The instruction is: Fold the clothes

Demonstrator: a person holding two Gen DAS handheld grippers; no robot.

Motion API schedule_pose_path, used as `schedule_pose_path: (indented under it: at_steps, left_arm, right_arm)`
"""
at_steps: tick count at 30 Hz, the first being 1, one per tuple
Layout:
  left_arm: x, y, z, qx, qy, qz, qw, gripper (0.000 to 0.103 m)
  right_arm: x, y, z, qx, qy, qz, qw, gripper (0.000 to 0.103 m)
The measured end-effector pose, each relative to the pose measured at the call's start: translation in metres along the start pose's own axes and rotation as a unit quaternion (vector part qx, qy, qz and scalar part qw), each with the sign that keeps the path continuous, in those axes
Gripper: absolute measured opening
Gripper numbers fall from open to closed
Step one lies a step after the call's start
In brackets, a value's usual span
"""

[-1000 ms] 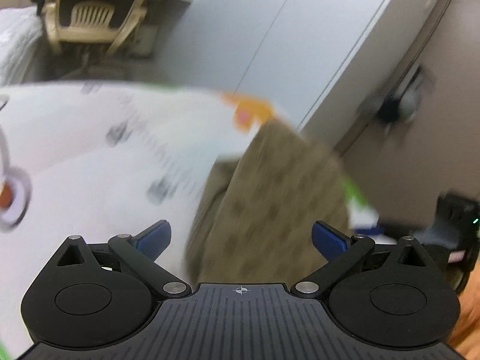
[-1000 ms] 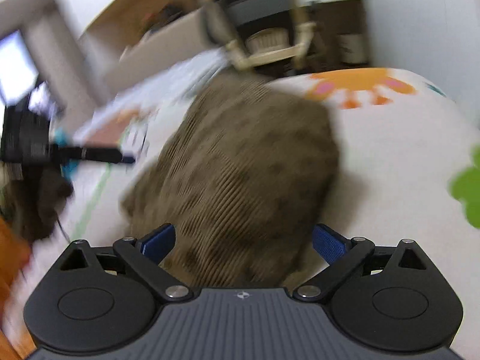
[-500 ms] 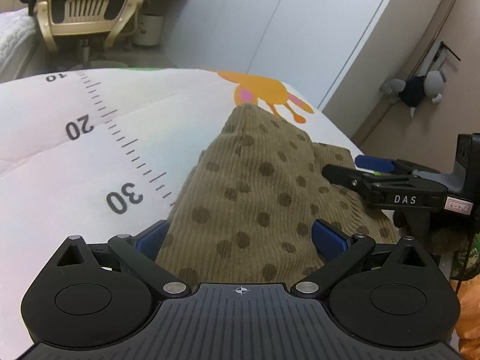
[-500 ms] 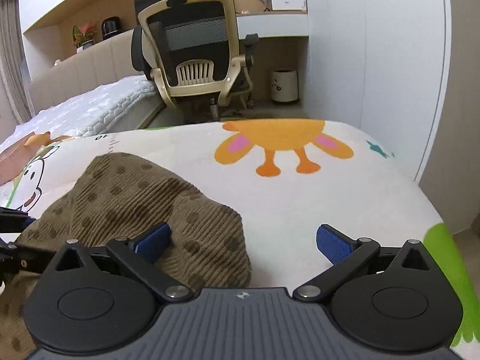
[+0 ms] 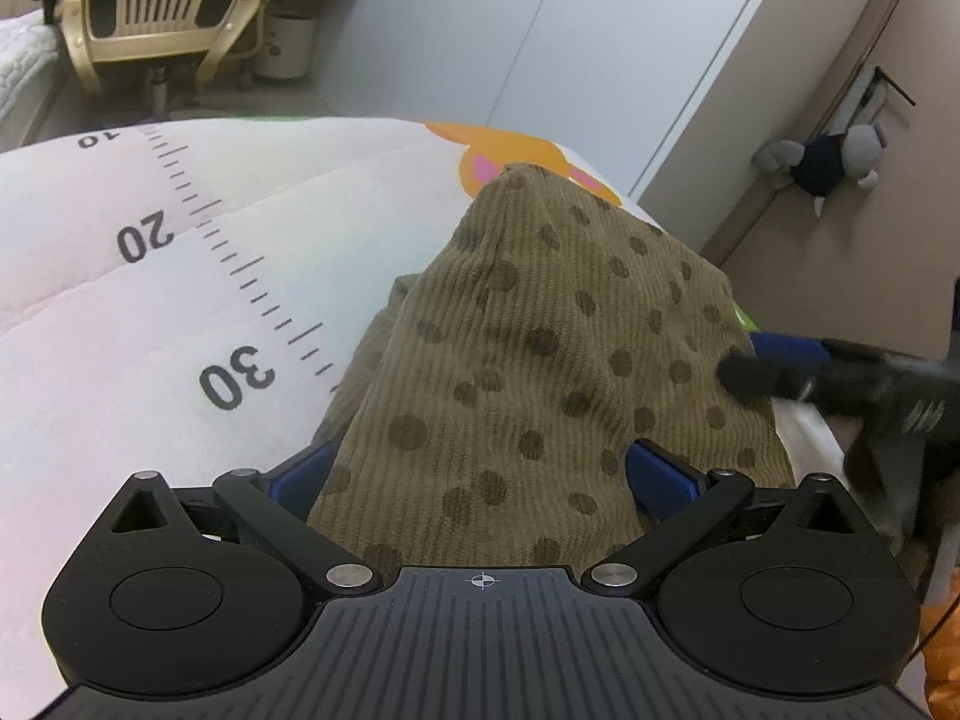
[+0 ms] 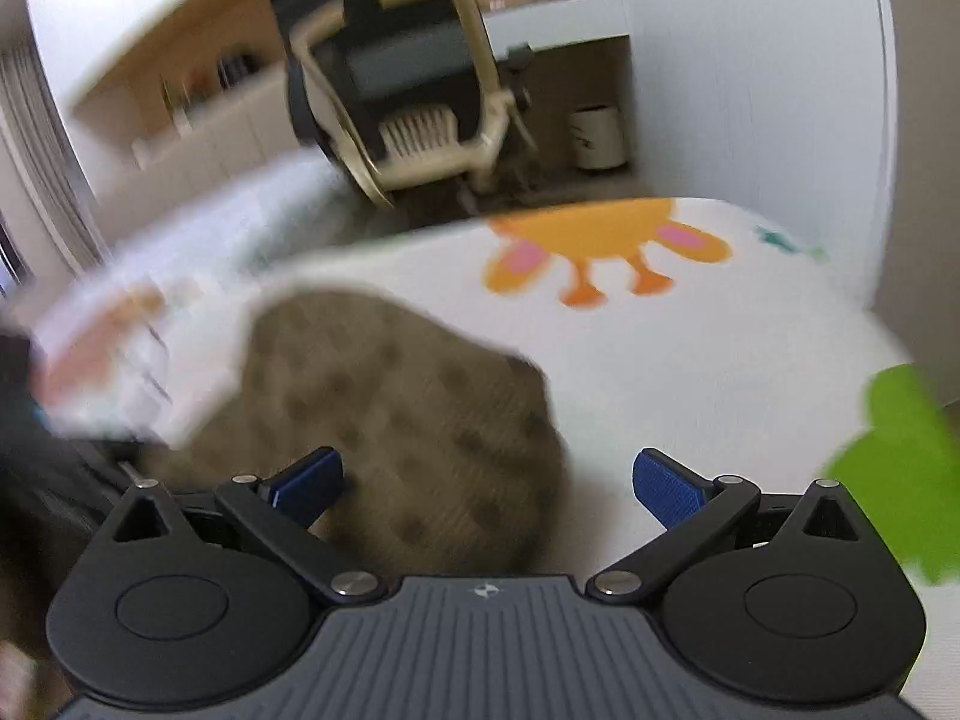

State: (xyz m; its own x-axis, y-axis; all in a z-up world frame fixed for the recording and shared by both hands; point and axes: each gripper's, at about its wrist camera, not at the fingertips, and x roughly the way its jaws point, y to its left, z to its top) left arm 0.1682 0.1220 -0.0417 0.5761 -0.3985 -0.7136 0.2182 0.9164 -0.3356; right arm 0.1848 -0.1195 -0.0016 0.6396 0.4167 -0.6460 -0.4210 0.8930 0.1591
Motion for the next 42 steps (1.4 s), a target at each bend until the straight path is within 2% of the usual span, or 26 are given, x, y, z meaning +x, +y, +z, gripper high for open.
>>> schedule_pose_path:
  at_steps: [2, 4, 5, 6, 8, 10, 11, 13, 15, 16, 17, 18, 21, 22, 24, 26, 28, 31, 34, 37, 39, 41, 42]
  left_arm:
    - [-0.012, -0.001, 0.005, 0.008, -0.012, 0.007, 0.9999, 0.103]
    - [-0.035, -0.002, 0.013, 0.017, -0.047, 0.01, 0.9987, 0.103]
    - [-0.047, -0.002, 0.019, 0.014, -0.066, -0.002, 0.9977, 0.103]
    - [-0.059, -0.003, 0.026, 0.006, -0.085, -0.031, 0.9959, 0.103]
    - [-0.071, -0.006, 0.04, -0.012, -0.104, -0.117, 0.9877, 0.103]
    - [-0.066, -0.016, 0.052, -0.018, -0.104, -0.191, 0.9759, 0.103]
    - [-0.057, -0.023, 0.057, -0.015, -0.095, -0.207, 0.9735, 0.103]
    - [-0.024, -0.034, 0.063, -0.017, -0.058, -0.199, 0.9782, 0.103]
    - [0.02, -0.031, 0.065, -0.044, -0.008, -0.159, 0.9863, 0.103]
    - [0.041, -0.025, 0.064, -0.065, 0.012, -0.137, 0.9883, 0.103]
    - [0.055, -0.018, 0.062, -0.08, 0.01, -0.128, 0.9885, 0.103]
    - [0.059, -0.012, 0.062, -0.091, -0.011, -0.135, 0.9866, 0.103]
    - [0.036, 0.003, 0.065, -0.116, -0.072, -0.16, 0.9776, 0.103]
    - [0.023, 0.004, 0.066, -0.105, -0.092, -0.154, 0.9782, 0.103]
    - [-0.008, 0.001, 0.067, -0.051, -0.129, -0.114, 0.9838, 0.103]
    - [-0.034, 0.0, 0.062, -0.007, -0.138, -0.062, 0.9885, 0.103]
    - [-0.043, 0.003, 0.055, 0.011, -0.12, -0.028, 0.9924, 0.103]
    - [-0.035, 0.02, 0.036, 0.005, -0.058, -0.025, 0.998, 0.103]
    - [-0.017, 0.033, 0.008, -0.018, -0.005, -0.03, 0.9994, 0.103]
    - [-0.007, 0.029, -0.007, -0.014, -0.002, -0.03, 0.9995, 0.102]
    - [-0.007, 0.022, -0.009, -0.009, -0.003, -0.043, 0.999, 0.099]
    - [-0.009, 0.014, -0.012, 0.004, -0.007, -0.047, 0.9989, 0.089]
    - [-0.01, 0.01, -0.013, 0.012, -0.009, -0.047, 0.9988, 0.087]
  right_arm:
    - [-0.001, 0.003, -0.008, -0.017, -0.012, -0.012, 1.0, 0.103]
    - [-0.004, 0.005, -0.008, -0.019, -0.019, -0.016, 1.0, 0.103]
    - [-0.007, 0.008, -0.008, -0.025, -0.026, -0.02, 0.999, 0.103]
    - [-0.01, 0.012, -0.008, -0.038, -0.036, -0.026, 0.998, 0.103]
    - [-0.021, 0.021, -0.009, -0.066, -0.063, -0.025, 0.995, 0.103]
    - [-0.034, 0.028, -0.012, -0.081, -0.076, 0.01, 0.994, 0.103]
    - [-0.041, 0.033, -0.014, -0.087, -0.079, 0.036, 0.992, 0.103]
    - [-0.054, 0.045, -0.02, -0.111, -0.08, 0.085, 0.987, 0.103]
    - [-0.054, 0.059, -0.027, -0.141, -0.064, 0.101, 0.983, 0.103]
    - [-0.047, 0.064, -0.03, -0.149, -0.041, 0.1, 0.983, 0.103]
    - [-0.039, 0.065, -0.032, -0.14, -0.023, 0.096, 0.985, 0.103]
    - [-0.031, 0.064, -0.034, -0.129, -0.005, 0.093, 0.987, 0.103]
    - [-0.014, 0.059, -0.038, -0.097, 0.028, 0.094, 0.99, 0.103]
    - [-0.014, 0.059, -0.038, -0.096, 0.028, 0.095, 0.99, 0.103]
    - [-0.015, 0.059, -0.038, -0.096, 0.028, 0.095, 0.99, 0.103]
    - [-0.015, 0.06, -0.039, -0.096, 0.027, 0.095, 0.99, 0.103]
    - [-0.015, 0.062, -0.04, -0.096, 0.026, 0.095, 0.99, 0.103]
    - [-0.018, 0.063, -0.045, -0.094, 0.023, 0.095, 0.991, 0.103]
    - [-0.021, 0.054, -0.043, -0.078, 0.028, 0.106, 0.991, 0.103]
    - [-0.047, 0.032, -0.033, -0.044, -0.006, 0.104, 0.994, 0.103]
    - [-0.055, 0.013, -0.02, 0.004, -0.023, 0.091, 0.996, 0.103]
    - [-0.054, -0.003, -0.008, 0.046, -0.033, 0.076, 0.995, 0.102]
    - [-0.045, -0.007, -0.005, 0.059, -0.024, 0.067, 0.996, 0.101]
